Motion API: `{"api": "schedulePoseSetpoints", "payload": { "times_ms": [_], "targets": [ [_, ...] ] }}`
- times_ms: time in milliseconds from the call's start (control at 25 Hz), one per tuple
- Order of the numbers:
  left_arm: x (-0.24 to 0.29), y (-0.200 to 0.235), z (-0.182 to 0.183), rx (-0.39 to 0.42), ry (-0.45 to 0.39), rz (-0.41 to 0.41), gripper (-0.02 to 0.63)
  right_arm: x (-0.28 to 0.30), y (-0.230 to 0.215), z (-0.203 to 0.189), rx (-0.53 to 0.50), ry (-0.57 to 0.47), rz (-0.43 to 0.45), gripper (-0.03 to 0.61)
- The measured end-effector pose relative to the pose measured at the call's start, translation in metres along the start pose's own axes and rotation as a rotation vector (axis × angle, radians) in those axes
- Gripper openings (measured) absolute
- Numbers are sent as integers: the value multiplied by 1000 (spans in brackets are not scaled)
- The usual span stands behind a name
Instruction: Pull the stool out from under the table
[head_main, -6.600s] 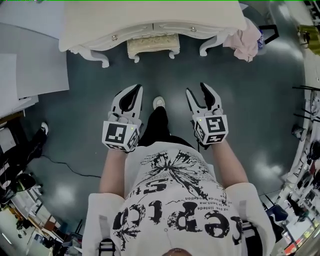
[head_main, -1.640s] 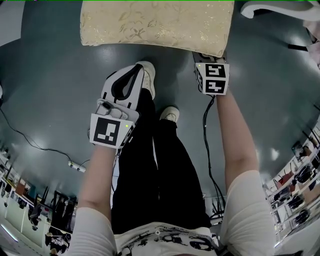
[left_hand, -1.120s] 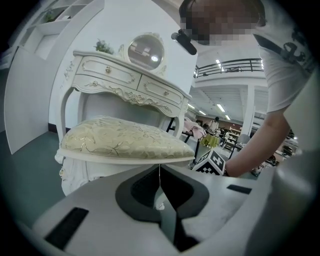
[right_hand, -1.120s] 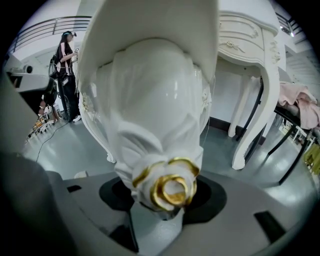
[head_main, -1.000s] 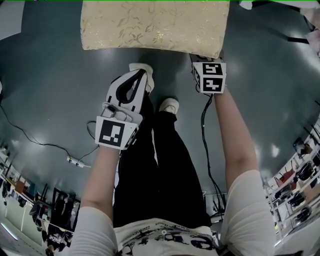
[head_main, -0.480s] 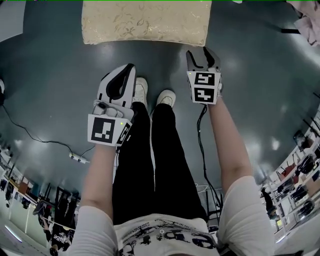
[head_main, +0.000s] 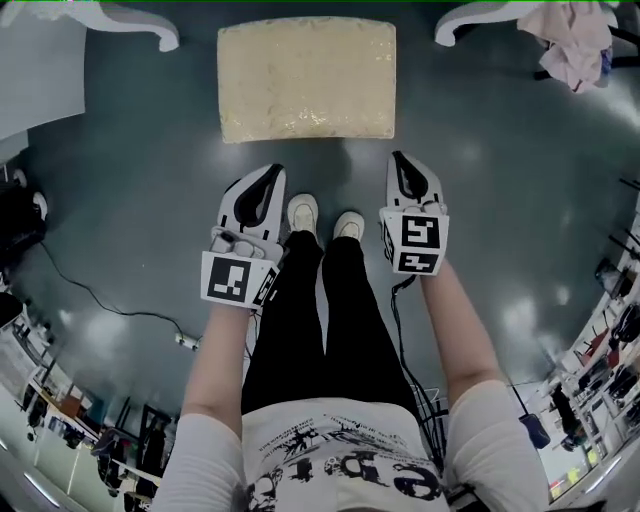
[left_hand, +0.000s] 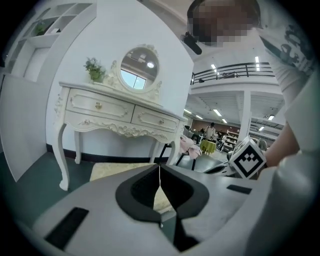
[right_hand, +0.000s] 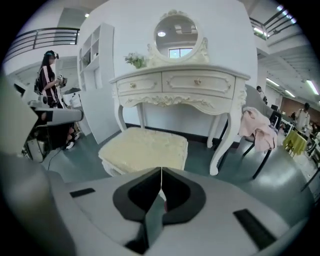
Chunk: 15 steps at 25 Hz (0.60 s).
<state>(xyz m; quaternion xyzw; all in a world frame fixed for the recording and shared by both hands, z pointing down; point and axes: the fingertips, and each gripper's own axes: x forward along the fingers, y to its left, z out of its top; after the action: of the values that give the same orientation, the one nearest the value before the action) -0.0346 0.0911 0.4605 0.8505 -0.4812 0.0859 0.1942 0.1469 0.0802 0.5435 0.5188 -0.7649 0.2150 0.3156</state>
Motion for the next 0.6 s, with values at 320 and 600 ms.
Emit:
{"api": "schedulePoseSetpoints", "payload": {
  "times_ms": [320,600],
  "targets": [
    [-25,13,157,116,-90,16,21,-85,24,179,9,-257,-23,17],
    [-61,-6,284,213,-181,17,21,-174,36,306,-27,-405,-22,15]
  ]
}}
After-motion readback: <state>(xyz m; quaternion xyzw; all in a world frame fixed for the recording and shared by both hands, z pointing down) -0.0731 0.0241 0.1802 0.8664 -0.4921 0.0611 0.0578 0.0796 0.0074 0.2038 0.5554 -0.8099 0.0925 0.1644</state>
